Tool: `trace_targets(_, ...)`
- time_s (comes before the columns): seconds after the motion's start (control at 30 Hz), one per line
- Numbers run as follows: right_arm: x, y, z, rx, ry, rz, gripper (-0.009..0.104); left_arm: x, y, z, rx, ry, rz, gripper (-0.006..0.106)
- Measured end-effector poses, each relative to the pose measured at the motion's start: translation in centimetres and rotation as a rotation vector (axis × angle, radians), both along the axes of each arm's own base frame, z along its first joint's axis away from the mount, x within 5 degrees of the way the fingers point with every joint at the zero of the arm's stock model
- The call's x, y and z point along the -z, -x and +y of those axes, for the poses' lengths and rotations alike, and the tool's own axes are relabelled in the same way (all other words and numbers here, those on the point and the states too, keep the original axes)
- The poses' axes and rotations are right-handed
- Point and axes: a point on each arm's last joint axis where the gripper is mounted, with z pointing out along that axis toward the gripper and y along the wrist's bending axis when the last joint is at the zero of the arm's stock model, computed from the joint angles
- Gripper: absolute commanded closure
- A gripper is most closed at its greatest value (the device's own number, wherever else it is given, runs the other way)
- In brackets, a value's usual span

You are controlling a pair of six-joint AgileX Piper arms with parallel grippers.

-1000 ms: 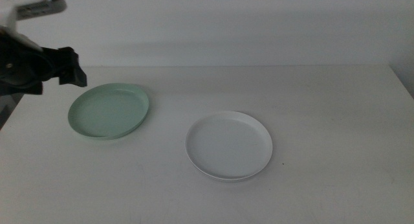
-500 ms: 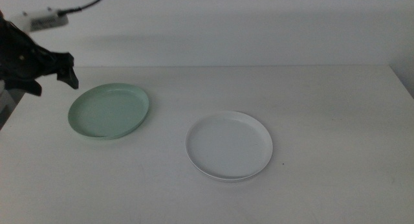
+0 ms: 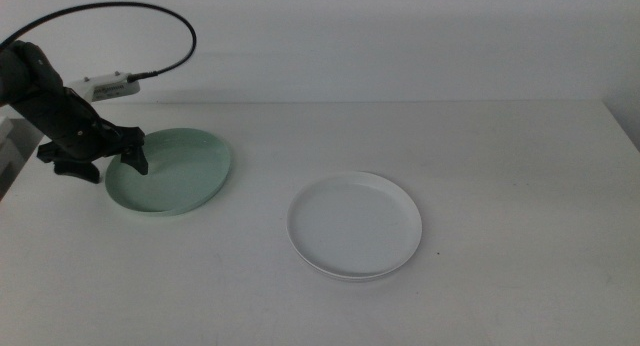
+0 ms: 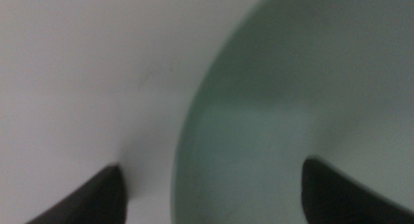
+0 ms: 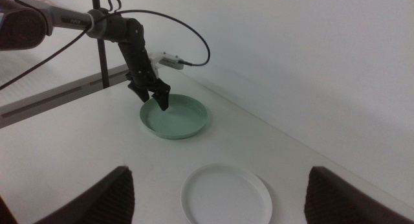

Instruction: Stack the three bowls on top of each other.

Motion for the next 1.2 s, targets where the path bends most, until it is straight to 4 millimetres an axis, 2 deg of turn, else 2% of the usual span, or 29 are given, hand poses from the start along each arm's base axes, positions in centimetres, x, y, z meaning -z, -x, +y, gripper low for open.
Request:
trace_targets(0.07, 0.0, 0.0, 0.0, 0.0, 0.0, 0.0, 0.025, 0.1, -0.2, 0.0, 0.006, -0.001, -0.013, 0.029)
trace_targets(0.13, 0.0, 0.0, 0.0, 0.0, 0.0, 0.0, 0.025, 0.3, -0.4, 0.0, 0.009, -0.004, -0.019, 0.044)
trace_targets(0.33, 0.0, 0.0, 0.0, 0.0, 0.0, 0.0, 0.025, 0.5, -0.6, 0.1, 0.009, 0.001, -0.026, 0.106)
trace_targets(0.5, 0.0, 0.0, 0.0, 0.0, 0.0, 0.0, 0.025, 0.0, -0.3, -0.1, -0.018, 0.022, -0.009, 0.106)
trace_targets(0.6, 0.0, 0.0, 0.0, 0.0, 0.0, 0.0, 0.025, -1.4, 0.3, -0.2, -0.02, 0.031, 0.0, 0.106)
trace_targets(0.8, 0.0, 0.0, 0.0, 0.0, 0.0, 0.0, 0.025, -7.7, 2.8, -1.4, 0.006, 0.039, -0.068, 0.106)
trace_targets(0.9, 0.0, 0.0, 0.0, 0.0, 0.0, 0.0, 0.025, -9.9, 4.8, -3.7, 0.042, 0.053, -0.102, 0.106)
trace_targets(1.0, 0.0, 0.0, 0.0, 0.0, 0.0, 0.0, 0.025, -11.3, 6.9, -7.0, 0.106, 0.071, -0.125, 0.106)
trace_targets(1.2, 0.0, 0.0, 0.0, 0.0, 0.0, 0.0, 0.025, -11.5, 9.6, -15.2, 0.277, 0.114, -0.124, 0.106)
